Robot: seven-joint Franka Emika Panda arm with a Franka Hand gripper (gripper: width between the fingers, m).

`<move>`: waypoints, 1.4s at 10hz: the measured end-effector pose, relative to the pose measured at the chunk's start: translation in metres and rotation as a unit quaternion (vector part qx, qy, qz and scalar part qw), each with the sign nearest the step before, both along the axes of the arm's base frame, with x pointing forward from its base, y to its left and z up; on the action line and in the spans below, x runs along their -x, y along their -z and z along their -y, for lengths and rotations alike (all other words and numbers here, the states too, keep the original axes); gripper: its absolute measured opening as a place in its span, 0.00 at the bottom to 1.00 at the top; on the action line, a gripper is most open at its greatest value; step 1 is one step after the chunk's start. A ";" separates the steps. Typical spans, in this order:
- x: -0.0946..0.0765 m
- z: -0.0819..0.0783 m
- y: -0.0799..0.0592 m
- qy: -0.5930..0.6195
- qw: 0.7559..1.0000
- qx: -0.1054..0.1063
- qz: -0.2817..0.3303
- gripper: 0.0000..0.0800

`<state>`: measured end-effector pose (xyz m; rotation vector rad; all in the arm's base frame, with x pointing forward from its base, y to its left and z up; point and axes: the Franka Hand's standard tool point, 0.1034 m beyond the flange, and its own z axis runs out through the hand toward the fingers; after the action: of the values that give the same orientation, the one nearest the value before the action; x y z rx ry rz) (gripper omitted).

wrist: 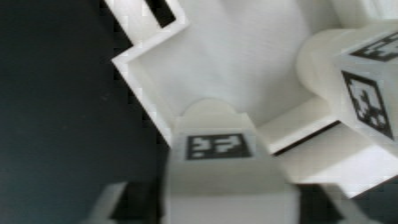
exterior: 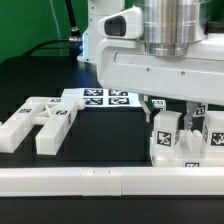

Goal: Assemble chair

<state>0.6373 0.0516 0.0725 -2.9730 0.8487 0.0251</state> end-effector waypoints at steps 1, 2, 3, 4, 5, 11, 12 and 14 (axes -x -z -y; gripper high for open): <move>0.000 0.000 0.000 0.000 1.000 0.000 0.000 0.59; 0.000 0.000 0.000 -0.018 1.000 0.001 0.000 0.77; 0.000 0.000 0.000 -0.046 0.999 0.001 0.001 0.77; 0.001 -0.001 0.000 -0.063 0.998 0.001 0.002 0.80; 0.001 -0.002 0.000 -0.096 0.995 0.001 0.004 0.81; -0.002 0.001 0.002 -0.395 0.919 0.015 0.011 0.81; -0.002 0.001 0.001 -0.414 0.910 0.016 0.011 0.81; -0.003 0.001 0.001 -0.481 0.876 0.024 0.011 0.81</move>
Offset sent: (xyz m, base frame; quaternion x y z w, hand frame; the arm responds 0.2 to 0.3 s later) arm -0.0051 -0.0042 0.0009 -0.0348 0.0153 -0.1046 0.9938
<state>0.6403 0.0505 0.0714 -3.0681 -0.6997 0.0067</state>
